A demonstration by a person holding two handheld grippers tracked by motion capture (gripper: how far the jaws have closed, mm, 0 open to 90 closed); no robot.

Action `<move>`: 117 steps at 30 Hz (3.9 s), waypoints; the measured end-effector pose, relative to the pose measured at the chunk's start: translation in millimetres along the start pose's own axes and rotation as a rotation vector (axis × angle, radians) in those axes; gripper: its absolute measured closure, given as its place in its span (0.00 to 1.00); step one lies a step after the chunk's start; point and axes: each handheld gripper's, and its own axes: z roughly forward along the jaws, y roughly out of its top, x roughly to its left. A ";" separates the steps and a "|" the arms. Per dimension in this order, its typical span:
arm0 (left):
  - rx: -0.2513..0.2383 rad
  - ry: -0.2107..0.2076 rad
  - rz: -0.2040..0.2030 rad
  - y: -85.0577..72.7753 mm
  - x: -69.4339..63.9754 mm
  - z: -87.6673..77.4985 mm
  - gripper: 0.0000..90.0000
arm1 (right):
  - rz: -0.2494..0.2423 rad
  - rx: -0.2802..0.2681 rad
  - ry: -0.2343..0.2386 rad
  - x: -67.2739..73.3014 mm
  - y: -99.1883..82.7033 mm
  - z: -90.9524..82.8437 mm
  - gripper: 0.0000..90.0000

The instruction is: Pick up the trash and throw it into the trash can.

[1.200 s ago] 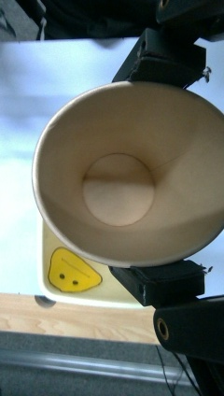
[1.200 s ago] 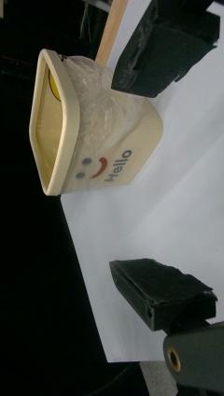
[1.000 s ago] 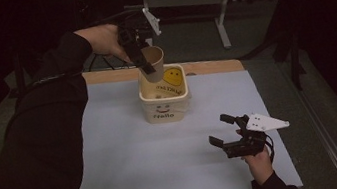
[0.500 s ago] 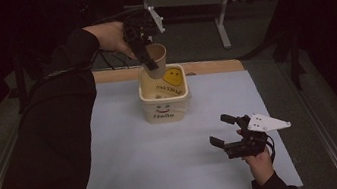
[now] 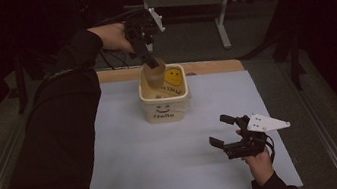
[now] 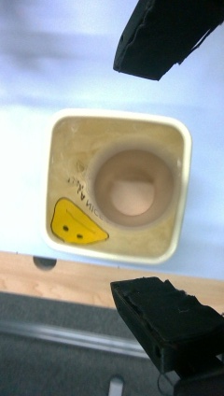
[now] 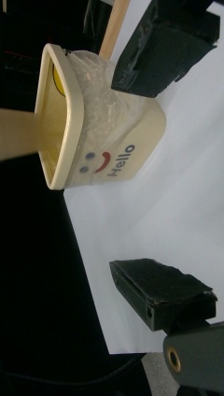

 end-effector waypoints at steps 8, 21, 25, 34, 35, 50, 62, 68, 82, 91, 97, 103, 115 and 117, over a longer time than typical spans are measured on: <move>-0.029 0.005 -0.009 -5.8 -4.0 0.3 0.01 | -0.009 -0.004 0.005 2.0 1.2 -1.0 0.13; -0.095 0.007 -0.043 -17.8 -17.8 -12.3 0.01 | -0.015 0.004 0.005 4.1 1.5 0.3 0.13; -0.081 0.014 -0.049 -22.7 -23.2 -11.7 0.01 | -0.020 0.007 0.007 5.5 1.8 0.1 0.13; -0.111 0.016 -0.069 -29.1 -34.6 -16.5 0.01 | -0.033 0.021 0.011 7.8 1.8 1.5 0.13; -0.116 0.017 -0.074 -30.6 -35.5 -17.0 0.01 | -0.034 0.022 0.010 8.0 1.8 1.5 0.13; -0.141 -0.008 -0.094 -65.4 -57.5 -16.8 0.01 | -0.050 0.027 0.006 11.4 3.2 2.5 0.13; -0.190 0.006 -0.125 -91.2 -79.3 -32.6 0.01 | -0.059 0.039 0.012 12.5 3.3 6.5 0.13; -0.209 0.014 -0.142 -106.3 -90.2 -37.3 0.01 | -0.061 0.040 0.012 13.0 3.4 6.9 0.13; -0.228 0.015 -0.180 -147.4 -115.2 -38.9 0.01 | -0.060 0.043 0.009 13.2 3.3 7.1 0.13; -0.279 0.031 -0.181 -165.4 -135.5 -36.0 0.01 | -0.061 0.046 0.008 13.8 3.5 7.6 0.13; -0.285 0.064 -0.195 -176.1 -147.0 -33.6 0.01 | -0.061 0.048 0.008 13.6 3.4 7.4 0.13; -0.294 0.084 -0.209 -185.7 -158.4 -22.6 0.01 | -0.060 0.049 0.009 13.6 3.5 7.7 0.13; -0.332 0.104 -0.268 -209.1 -180.3 7.9 0.01 | -0.061 0.055 0.010 13.2 2.8 9.3 0.13; -0.346 0.102 -0.271 -213.3 -183.1 14.0 0.01 | -0.060 0.057 0.010 13.5 2.8 9.6 0.13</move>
